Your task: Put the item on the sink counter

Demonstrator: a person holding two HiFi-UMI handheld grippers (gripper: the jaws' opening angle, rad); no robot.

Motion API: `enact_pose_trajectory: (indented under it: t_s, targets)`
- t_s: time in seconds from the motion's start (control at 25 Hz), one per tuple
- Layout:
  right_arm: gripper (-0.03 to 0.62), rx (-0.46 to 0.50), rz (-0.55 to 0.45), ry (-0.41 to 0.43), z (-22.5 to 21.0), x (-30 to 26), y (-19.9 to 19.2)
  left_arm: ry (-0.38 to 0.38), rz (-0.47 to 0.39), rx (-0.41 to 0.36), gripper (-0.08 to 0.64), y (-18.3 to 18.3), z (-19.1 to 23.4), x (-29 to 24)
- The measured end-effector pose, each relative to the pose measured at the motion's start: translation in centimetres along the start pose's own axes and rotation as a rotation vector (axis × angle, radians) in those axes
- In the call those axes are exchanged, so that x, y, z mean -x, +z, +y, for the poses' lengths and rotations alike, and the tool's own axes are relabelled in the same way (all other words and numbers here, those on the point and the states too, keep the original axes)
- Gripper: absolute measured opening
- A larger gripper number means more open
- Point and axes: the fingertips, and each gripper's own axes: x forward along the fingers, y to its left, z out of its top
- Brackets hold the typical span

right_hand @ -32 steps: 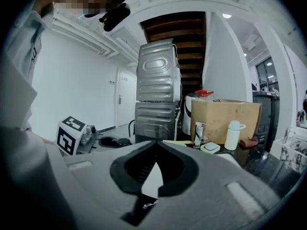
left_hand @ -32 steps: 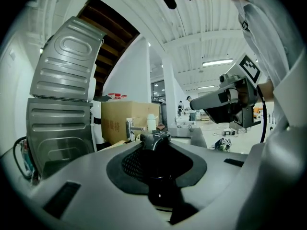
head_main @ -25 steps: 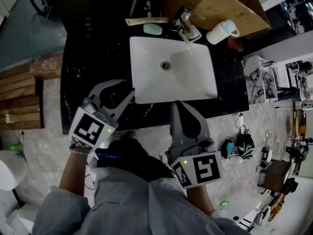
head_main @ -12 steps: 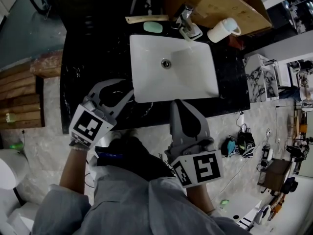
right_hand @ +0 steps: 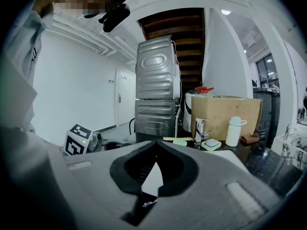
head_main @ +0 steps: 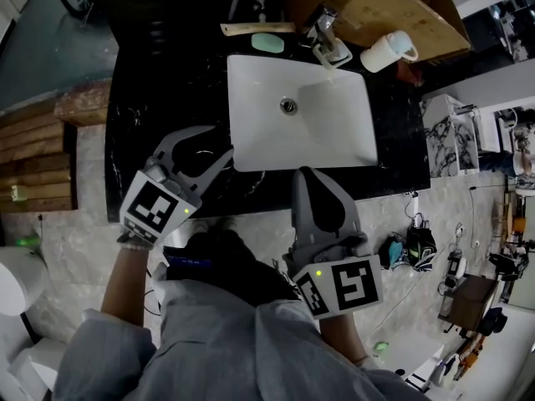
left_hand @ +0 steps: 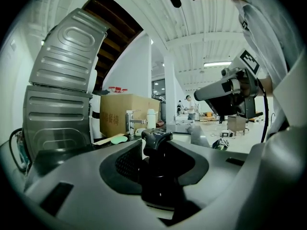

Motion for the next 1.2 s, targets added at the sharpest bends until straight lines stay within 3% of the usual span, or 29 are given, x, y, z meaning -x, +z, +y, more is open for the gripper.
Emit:
enact_pose_trajectory:
  t_s: [0.16, 0.56, 0.68, 0.84, 1.2]
  targets:
    - [-0.003, 0.002, 0.003, 0.005, -0.1, 0.0, -0.2, 0.023, -0.006, 0.031, 0.17, 0.0, 0.4, 0.2]
    - [-0.003, -0.01, -0.007, 0.068, 0.6, -0.8, -0.1, 0.085, 0.012, 0.062, 0.177, -0.5, 0.8, 1.7]
    - [-0.003, -0.009, 0.001, 0.104, 1.4, -1.2, -0.1, 0.105, 0.01, 0.046, 0.181, -0.6, 1.0, 2.4]
    - [-0.003, -0.003, -0.019, 0.138, 2.2, -1.6, 0.2, 0.115, 0.029, -0.035, 0.181, -1.5, 1.2, 3.8]
    - [-0.003, 0.025, -0.045, 0.219, 4.1, -2.1, 1.2, 0.258, -0.006, -0.017, 0.179, -0.4, 2.5, 8.0]
